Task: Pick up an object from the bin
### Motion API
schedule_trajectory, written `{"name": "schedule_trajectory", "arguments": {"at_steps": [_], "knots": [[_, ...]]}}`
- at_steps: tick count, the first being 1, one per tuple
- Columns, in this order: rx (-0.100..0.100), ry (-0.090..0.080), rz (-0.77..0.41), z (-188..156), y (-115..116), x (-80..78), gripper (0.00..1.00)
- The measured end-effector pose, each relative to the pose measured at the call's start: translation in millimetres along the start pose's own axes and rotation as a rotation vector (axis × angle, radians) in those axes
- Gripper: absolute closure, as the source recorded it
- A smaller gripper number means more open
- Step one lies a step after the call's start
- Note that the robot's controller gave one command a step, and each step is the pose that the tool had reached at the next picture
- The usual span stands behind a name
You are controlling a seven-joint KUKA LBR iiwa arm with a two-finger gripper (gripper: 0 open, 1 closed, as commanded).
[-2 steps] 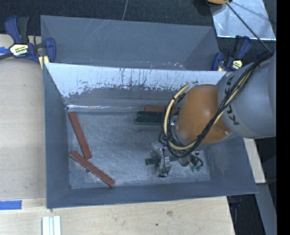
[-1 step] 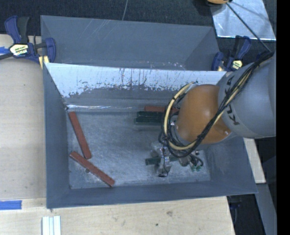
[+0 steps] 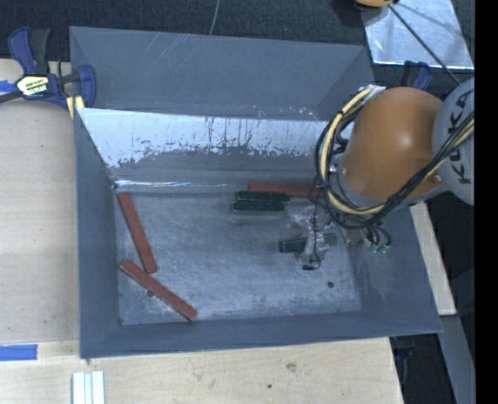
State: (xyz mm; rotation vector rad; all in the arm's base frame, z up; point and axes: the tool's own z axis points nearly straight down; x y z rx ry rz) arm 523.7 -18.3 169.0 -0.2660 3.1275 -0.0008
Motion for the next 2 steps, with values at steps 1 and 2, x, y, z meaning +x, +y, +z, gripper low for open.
{"name": "schedule_trajectory", "arguments": {"at_steps": [1,2], "knots": [[0.0,0.0,0.0,0,0,0.0,1.0],[0.0,-0.001,0.009,-62,3,9.0,1.0]]}}
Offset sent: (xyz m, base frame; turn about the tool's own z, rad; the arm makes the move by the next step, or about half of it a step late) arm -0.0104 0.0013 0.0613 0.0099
